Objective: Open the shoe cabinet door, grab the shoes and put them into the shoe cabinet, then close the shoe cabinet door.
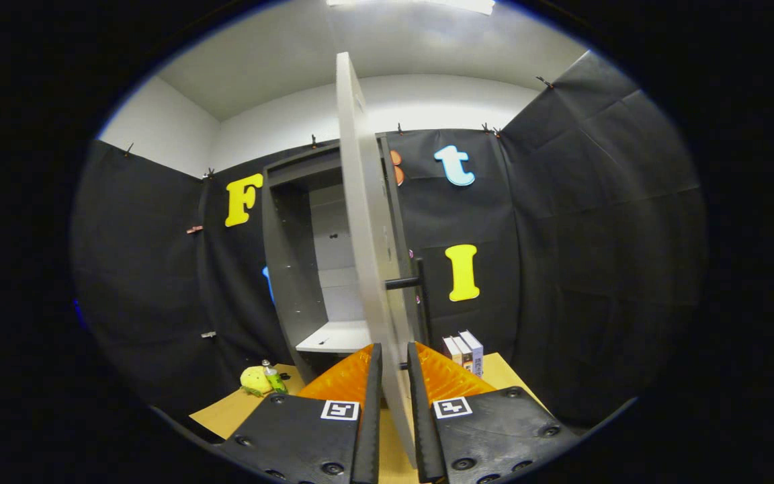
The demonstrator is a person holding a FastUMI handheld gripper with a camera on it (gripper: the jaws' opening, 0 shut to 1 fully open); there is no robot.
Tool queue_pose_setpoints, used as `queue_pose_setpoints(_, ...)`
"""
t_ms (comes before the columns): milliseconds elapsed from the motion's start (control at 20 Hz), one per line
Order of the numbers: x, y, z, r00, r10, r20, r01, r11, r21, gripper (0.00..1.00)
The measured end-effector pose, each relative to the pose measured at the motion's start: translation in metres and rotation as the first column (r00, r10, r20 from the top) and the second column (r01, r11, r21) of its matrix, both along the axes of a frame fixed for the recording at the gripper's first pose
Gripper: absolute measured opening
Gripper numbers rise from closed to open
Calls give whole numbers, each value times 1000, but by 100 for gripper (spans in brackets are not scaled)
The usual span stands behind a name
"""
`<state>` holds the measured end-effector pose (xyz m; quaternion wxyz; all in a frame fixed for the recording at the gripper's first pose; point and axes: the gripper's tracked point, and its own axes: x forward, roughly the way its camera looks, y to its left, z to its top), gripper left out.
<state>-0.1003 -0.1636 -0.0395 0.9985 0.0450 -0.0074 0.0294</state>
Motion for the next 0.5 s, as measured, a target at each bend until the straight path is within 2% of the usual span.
queue_pose_setpoints(250, 1, 56, -53, 993, 74, -93, -71, 997, 40, 26)
queue_pose_setpoints(500, 16, 118, -140, 967, 132, -217, -133, 991, 8, 26)
